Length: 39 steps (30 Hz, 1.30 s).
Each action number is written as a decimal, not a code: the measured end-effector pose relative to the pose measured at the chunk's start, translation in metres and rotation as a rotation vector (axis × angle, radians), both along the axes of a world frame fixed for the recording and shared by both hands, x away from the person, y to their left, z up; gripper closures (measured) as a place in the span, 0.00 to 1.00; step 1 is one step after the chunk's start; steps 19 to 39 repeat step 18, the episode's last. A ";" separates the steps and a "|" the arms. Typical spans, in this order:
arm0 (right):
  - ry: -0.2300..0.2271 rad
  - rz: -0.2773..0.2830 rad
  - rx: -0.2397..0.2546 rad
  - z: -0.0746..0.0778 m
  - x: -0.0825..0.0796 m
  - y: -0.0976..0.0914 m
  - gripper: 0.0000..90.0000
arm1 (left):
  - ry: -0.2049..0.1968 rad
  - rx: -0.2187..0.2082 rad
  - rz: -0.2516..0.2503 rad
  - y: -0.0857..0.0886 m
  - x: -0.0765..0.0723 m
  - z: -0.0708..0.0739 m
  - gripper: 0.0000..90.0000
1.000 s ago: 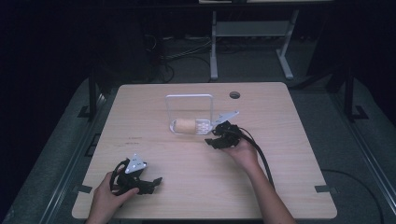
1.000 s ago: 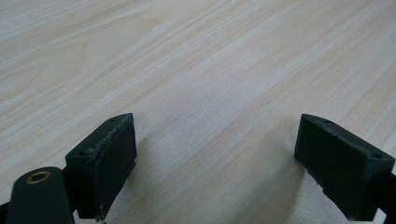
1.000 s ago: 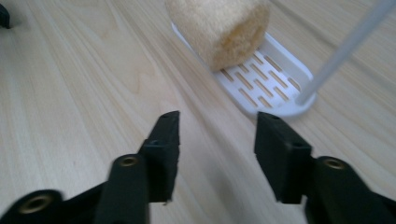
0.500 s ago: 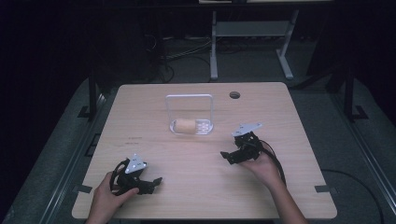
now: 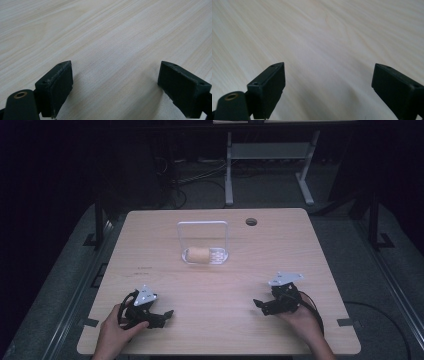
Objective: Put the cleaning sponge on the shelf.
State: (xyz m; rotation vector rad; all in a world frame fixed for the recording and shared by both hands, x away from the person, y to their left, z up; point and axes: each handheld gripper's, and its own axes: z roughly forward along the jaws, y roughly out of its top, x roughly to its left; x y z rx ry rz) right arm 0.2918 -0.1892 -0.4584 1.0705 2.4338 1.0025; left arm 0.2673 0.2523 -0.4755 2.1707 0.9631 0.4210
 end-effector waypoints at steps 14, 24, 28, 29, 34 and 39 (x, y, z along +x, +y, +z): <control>0.010 -0.053 0.003 -0.018 -0.020 -0.015 0.11 | 0.000 0.000 0.000 0.000 0.000 0.000 0.13; 0.012 -0.055 0.005 -0.020 -0.021 -0.016 0.11 | 0.000 -0.002 0.001 0.000 0.000 0.000 0.13; 0.012 -0.055 0.005 -0.020 -0.021 -0.016 0.11 | 0.000 -0.002 0.001 0.000 0.000 0.000 0.13; 0.012 -0.055 0.005 -0.020 -0.021 -0.016 0.11 | 0.000 -0.002 0.001 0.000 0.000 0.000 0.13; 0.012 -0.055 0.005 -0.020 -0.021 -0.016 0.11 | 0.000 -0.002 0.001 0.000 0.000 0.000 0.13; 0.012 -0.055 0.005 -0.020 -0.021 -0.016 0.11 | 0.000 -0.002 0.001 0.000 0.000 0.000 0.13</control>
